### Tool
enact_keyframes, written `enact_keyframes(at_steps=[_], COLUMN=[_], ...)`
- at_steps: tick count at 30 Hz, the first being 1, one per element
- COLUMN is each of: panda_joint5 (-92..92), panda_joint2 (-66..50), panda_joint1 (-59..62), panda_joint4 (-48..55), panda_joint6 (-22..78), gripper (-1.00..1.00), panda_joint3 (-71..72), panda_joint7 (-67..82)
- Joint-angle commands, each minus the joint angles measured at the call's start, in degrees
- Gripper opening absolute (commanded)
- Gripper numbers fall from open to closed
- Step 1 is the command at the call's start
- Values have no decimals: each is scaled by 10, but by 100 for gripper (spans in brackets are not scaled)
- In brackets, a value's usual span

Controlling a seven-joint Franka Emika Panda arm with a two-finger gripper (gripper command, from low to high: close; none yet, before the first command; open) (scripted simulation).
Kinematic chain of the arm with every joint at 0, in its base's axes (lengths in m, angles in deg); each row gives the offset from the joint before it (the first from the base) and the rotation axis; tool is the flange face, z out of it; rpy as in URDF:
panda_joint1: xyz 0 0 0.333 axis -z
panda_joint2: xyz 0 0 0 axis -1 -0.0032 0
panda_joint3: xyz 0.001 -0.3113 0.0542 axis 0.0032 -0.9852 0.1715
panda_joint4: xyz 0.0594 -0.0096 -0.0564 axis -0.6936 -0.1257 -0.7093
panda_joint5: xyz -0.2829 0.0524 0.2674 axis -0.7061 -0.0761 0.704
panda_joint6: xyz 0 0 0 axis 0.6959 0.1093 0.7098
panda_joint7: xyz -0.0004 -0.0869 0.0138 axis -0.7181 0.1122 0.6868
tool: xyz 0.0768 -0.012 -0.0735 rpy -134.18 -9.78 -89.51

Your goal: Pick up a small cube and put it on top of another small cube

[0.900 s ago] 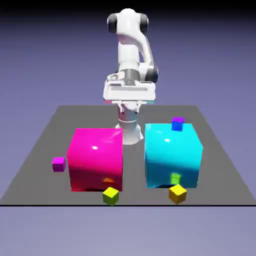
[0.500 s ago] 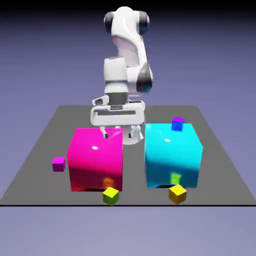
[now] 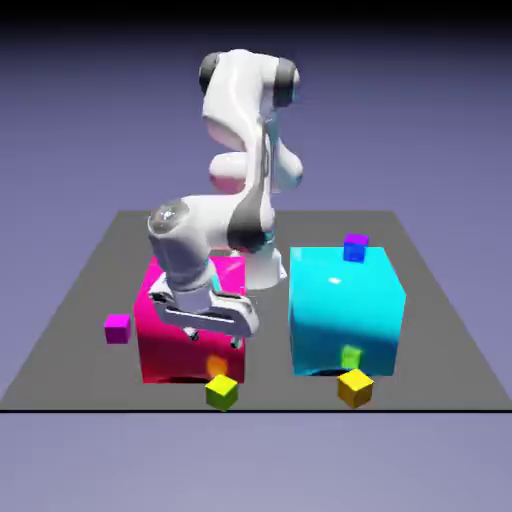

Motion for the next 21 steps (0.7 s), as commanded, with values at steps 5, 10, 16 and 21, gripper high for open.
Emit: enact_keyframes(at_steps=[5,10,16,21], panda_joint5=[33,65,87,72], panda_joint2=[-104,-208,-237,-224], panda_joint1=[0,0,-17,-2], panda_joint4=[96,192,133,195], panda_joint6=[109,217,148,220], gripper=[0,0,0,-100], panda_joint3=[-24,-49,-42,-51], panda_joint7=[-13,-25,-10,-25])
